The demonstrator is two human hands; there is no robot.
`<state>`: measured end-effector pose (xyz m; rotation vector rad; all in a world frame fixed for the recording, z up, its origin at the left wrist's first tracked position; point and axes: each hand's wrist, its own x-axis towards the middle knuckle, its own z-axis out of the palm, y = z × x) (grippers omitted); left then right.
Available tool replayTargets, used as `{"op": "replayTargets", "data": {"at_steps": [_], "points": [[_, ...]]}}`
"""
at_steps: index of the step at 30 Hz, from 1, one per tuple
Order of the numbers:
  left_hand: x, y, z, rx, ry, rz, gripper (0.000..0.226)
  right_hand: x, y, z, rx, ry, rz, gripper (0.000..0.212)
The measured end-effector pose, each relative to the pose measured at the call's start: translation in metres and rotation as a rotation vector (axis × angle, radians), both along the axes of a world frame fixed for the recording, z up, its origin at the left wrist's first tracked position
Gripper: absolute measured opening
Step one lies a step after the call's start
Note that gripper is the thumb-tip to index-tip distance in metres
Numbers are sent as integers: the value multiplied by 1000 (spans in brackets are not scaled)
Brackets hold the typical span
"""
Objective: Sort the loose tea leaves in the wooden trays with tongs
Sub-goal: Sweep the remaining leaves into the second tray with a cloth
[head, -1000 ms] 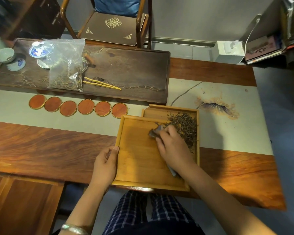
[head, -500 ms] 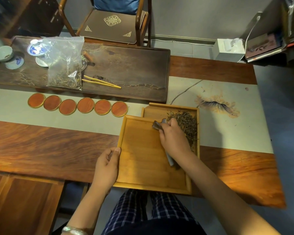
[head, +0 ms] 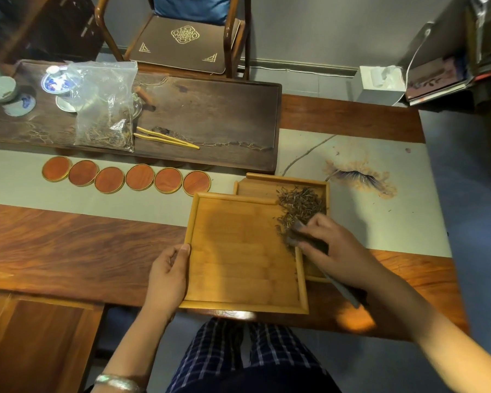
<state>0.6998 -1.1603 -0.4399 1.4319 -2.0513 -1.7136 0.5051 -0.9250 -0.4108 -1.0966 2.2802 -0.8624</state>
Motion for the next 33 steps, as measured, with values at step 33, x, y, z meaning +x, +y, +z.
{"op": "replayTargets", "data": {"at_steps": [33], "points": [[-9, -10, 26, -58, -59, -23, 26, 31, 11, 23, 246, 109, 484, 24]]}}
